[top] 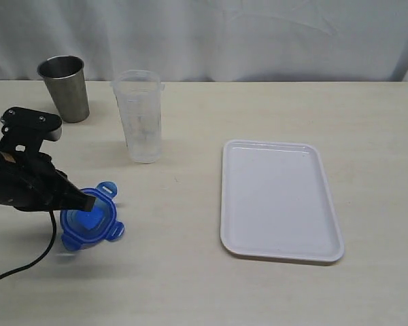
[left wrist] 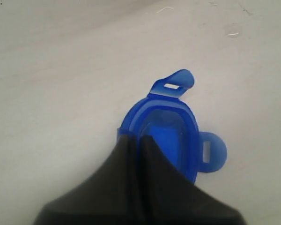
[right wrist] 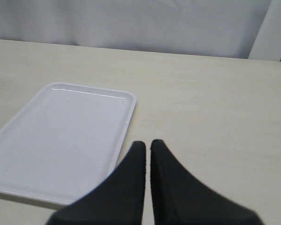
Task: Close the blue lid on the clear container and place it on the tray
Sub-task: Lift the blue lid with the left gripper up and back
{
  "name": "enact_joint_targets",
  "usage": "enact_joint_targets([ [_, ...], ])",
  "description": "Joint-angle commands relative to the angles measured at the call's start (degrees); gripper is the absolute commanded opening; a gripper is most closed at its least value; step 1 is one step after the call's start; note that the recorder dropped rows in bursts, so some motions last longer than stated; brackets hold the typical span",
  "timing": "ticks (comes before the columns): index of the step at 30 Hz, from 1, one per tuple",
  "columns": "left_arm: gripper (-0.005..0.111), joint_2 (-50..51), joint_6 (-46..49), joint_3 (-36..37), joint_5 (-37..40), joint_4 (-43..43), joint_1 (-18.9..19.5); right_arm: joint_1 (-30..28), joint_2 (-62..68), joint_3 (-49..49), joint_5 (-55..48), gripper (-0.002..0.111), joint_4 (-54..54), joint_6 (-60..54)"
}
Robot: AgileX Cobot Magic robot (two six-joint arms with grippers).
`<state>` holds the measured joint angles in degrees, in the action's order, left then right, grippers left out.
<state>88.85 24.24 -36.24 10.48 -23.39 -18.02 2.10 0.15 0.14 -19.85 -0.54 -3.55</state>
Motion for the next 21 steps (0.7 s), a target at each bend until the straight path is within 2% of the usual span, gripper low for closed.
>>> enact_joint_targets([
  [1,0.0,-2.7,0.1,0.1,-1.5,0.3,0.0,0.1,-0.1,-0.1,0.3,0.004,-0.2,-0.2],
  [11,0.0,-11.5,0.1,0.1,-1.8,0.5,0.0,0.1,-0.1,-0.1,0.3,0.004,-0.2,-0.2],
  [21,0.0,-13.7,0.1,0.1,-12.9,0.5,0.0,0.1,-0.1,-0.1,0.3,0.004,-0.2,-0.2],
])
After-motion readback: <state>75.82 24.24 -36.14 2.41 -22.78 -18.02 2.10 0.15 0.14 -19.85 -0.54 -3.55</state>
